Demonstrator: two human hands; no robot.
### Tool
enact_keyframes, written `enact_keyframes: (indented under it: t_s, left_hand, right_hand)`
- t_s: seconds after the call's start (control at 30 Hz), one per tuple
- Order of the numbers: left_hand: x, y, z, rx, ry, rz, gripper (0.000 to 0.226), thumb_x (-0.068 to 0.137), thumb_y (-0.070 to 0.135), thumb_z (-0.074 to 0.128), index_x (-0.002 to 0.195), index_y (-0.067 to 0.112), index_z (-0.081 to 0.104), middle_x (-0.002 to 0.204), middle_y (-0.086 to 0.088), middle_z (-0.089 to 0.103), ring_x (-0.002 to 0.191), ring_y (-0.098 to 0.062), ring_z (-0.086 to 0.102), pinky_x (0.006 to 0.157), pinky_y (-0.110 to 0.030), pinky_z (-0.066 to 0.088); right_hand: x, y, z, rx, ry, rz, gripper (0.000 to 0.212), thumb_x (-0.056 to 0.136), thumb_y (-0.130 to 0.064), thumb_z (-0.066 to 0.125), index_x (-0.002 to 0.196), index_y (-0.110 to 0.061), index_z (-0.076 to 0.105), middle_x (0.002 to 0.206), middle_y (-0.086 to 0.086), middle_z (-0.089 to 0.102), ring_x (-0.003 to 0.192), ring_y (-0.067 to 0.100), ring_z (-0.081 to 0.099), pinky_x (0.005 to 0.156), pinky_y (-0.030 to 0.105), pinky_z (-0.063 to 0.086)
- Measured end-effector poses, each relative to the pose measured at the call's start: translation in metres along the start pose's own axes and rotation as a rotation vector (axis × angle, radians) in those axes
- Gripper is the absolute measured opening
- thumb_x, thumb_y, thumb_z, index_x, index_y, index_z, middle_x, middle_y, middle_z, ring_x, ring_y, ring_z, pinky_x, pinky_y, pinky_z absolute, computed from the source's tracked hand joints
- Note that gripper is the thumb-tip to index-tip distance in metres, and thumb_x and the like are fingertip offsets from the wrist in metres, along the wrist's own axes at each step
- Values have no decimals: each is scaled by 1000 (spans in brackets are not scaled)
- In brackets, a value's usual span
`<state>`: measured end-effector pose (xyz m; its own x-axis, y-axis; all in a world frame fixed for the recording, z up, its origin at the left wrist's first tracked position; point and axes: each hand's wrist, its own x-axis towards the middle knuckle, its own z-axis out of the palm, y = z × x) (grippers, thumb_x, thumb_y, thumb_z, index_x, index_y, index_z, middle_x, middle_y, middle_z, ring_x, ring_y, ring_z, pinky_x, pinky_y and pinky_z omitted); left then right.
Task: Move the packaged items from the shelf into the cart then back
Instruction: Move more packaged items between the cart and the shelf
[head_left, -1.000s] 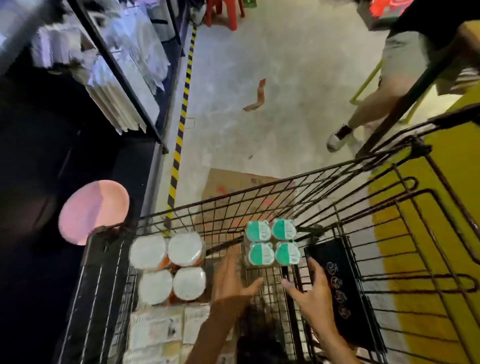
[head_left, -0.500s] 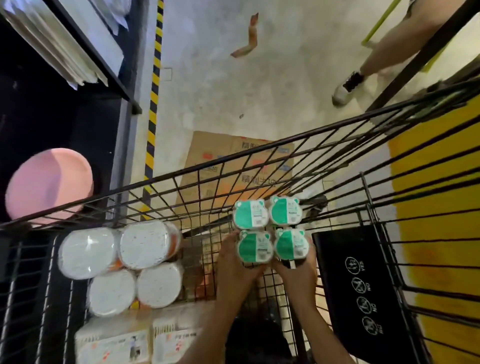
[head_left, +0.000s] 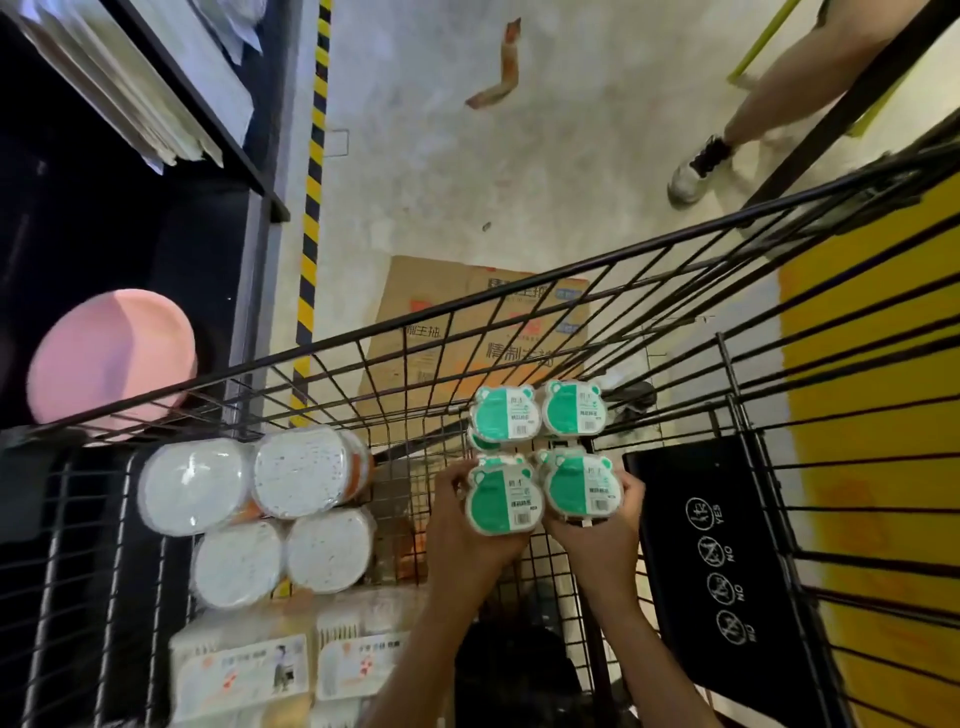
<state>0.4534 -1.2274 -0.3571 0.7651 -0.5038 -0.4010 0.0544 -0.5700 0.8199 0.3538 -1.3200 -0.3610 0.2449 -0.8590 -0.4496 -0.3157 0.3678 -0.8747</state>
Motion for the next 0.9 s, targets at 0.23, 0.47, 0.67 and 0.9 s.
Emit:
enact_keyframes:
  t_s: [0.23,0.47,0.67,0.9]
  left_hand:
    - [-31,39,-34,-45,57,102,71,52,21,93,99,45,45,96,17,62,87,16,59,69,-6,47]
    - [-77,83,-84,-214,147,109,67,50,6,90,97,33,52,92,33,67,89,11,63,73,-6,47]
    - [-150,108,-122,-317,373,97,68,54,-1,89,105,26,52,95,11,69,90,4,65,69,-10,49]
    - [-256,119,-174,-375,675,95,66,51,-1,88,99,21,49,89,7,69,80,4,65,65,-9,47]
  right_hand:
    - [-32,-34,-3,29,-72,6,82,64,14,79,130,-17,40,110,0,63,95,5,65,71,20,55]
    - [-80,-85,-2,-43,-200,-81,76,57,3,87,120,-22,52,109,-7,66,100,4,63,90,33,51]
    - [-129,-137,-4,-103,-431,-292,73,58,5,86,115,-25,53,105,-8,67,96,-1,63,82,21,49]
    - [-211,-187,5,-89,-749,-453,76,51,8,87,112,-17,50,103,1,65,93,5,64,73,8,48]
